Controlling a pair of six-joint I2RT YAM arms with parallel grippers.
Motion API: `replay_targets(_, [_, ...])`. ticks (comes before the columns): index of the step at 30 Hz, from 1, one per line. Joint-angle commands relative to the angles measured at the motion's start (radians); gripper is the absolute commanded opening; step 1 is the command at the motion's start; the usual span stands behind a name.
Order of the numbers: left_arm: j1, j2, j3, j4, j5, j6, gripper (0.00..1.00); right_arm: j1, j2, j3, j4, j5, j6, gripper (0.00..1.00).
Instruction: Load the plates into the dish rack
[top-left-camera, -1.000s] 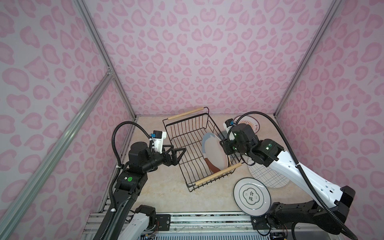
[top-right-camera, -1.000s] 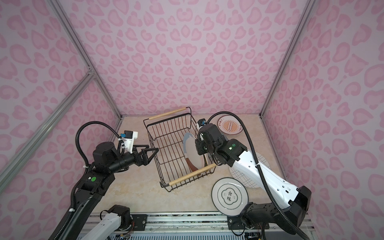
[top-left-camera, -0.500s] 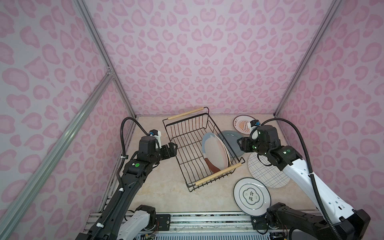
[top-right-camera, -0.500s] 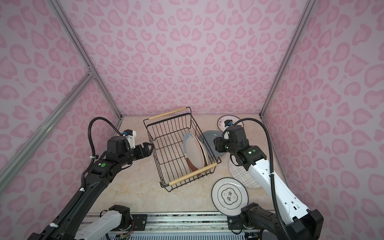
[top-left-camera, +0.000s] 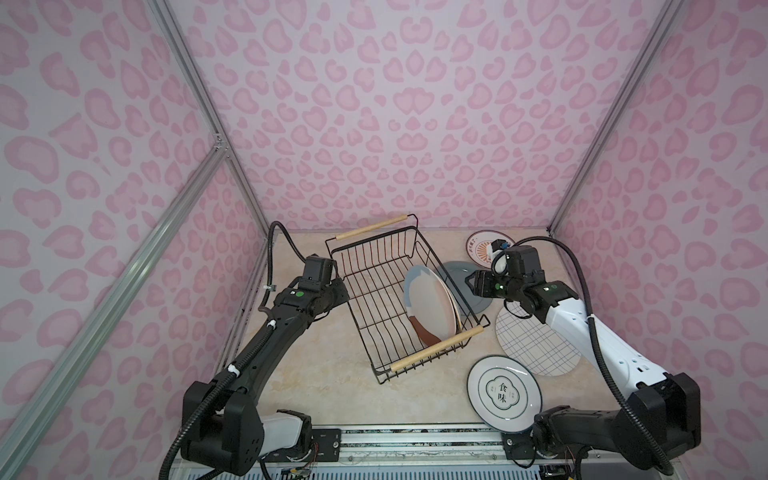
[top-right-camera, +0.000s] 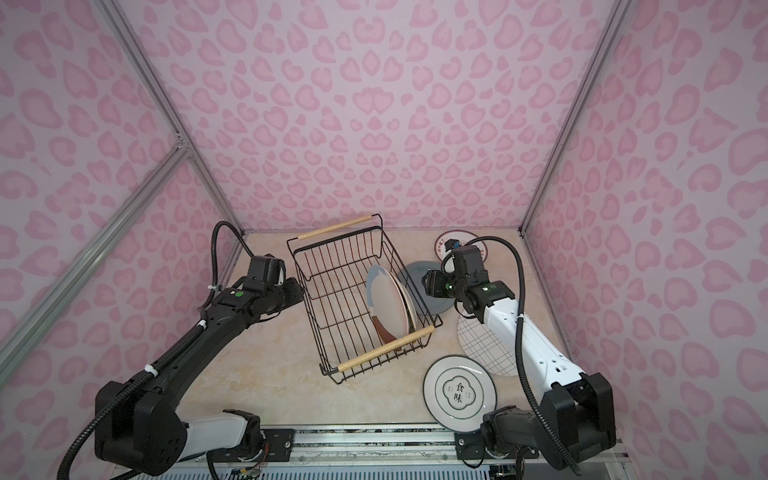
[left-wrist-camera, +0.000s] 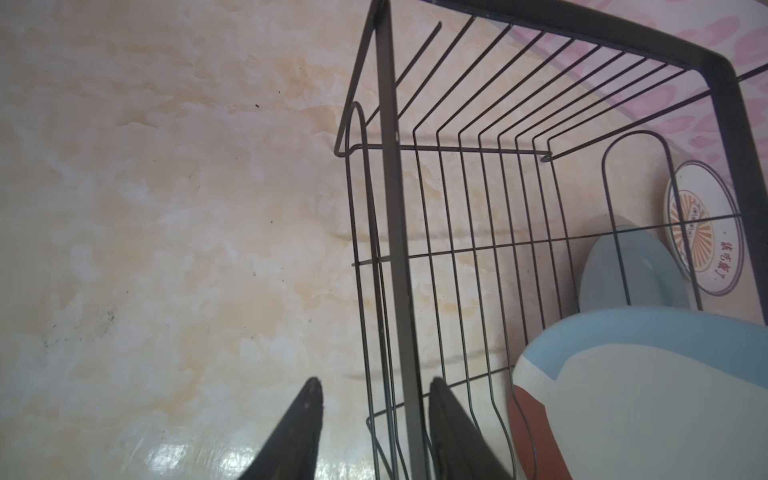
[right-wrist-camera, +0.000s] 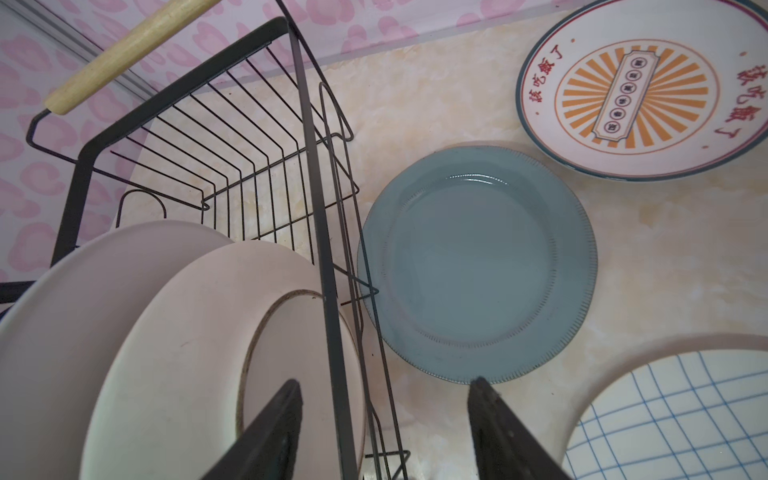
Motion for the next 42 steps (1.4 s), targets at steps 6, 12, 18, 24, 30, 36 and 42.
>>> replay_targets(6, [0.0, 0.069, 0.057, -0.002, -0.072, -0.029, 0.23, 0.028, 0.076, -0.005, 0.03, 0.04, -0.054, 0.49])
replay_targets(12, [0.007, 0.104, 0.1, -0.027, -0.084, 0.0, 0.03, 0.059, 0.102, -0.008, 0.043, 0.011, -0.066, 0.41])
replay_targets(18, [0.043, 0.137, 0.163, -0.076, -0.086, 0.053, 0.03, 0.083, 0.103, -0.037, 0.081, -0.025, -0.044, 0.4])
replay_targets(24, [0.119, 0.157, 0.204, -0.128, -0.06, 0.168, 0.03, 0.11, 0.089, -0.058, 0.126, -0.047, -0.013, 0.4])
replay_targets(30, [0.192, 0.139, 0.181, -0.102, 0.038, 0.218, 0.03, 0.116, 0.08, -0.064, 0.167, -0.065, 0.021, 0.4])
replay_targets(36, [0.218, 0.138, 0.197, -0.107, 0.092, 0.233, 0.04, 0.103, 0.04, -0.077, 0.161, -0.058, 0.023, 0.43])
replay_targets(42, [0.217, 0.094, 0.189, -0.096, 0.13, 0.197, 0.24, 0.052, -0.019, -0.104, 0.142, -0.076, 0.04, 0.47])
